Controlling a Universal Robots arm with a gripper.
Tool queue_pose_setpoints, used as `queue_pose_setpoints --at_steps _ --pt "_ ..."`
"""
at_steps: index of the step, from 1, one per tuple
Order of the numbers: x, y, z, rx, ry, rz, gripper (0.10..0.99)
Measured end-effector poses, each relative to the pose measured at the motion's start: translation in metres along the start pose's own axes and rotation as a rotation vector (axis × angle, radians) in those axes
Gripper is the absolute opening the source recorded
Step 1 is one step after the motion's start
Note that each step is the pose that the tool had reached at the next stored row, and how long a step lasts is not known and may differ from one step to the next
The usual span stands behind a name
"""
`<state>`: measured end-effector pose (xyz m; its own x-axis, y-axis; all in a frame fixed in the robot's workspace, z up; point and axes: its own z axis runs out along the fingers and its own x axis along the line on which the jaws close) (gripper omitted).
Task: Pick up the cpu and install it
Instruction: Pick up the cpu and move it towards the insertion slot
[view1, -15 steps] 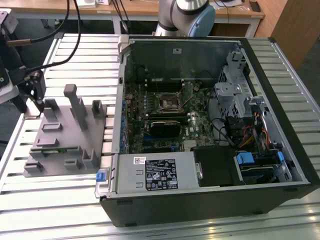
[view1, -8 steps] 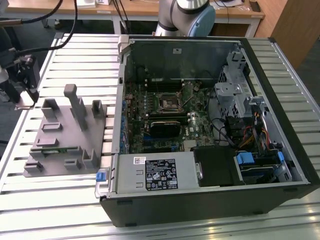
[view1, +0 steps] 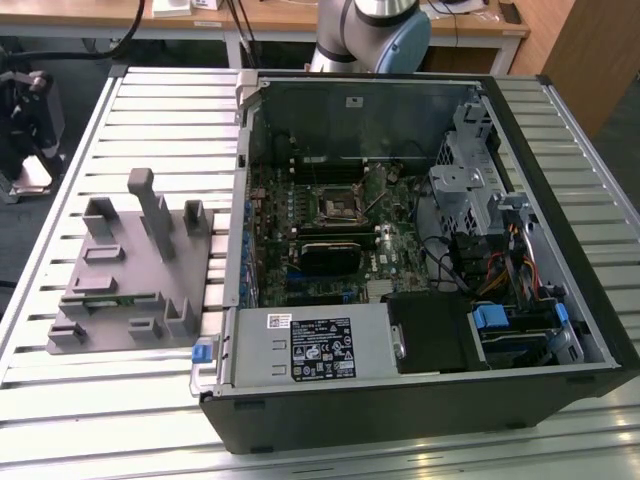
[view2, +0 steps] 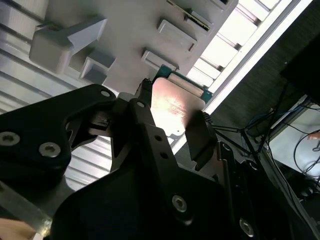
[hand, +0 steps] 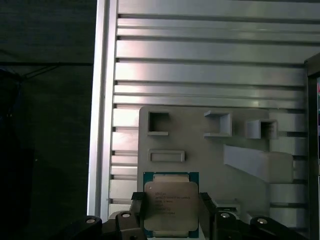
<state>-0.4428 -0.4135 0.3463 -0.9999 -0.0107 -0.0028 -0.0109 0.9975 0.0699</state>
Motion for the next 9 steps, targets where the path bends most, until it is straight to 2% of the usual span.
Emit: queue_pose_setpoints --at_steps 9 --pt "-0.0001 0.003 -0.0394 0.0 0.0001 0.0 0.522"
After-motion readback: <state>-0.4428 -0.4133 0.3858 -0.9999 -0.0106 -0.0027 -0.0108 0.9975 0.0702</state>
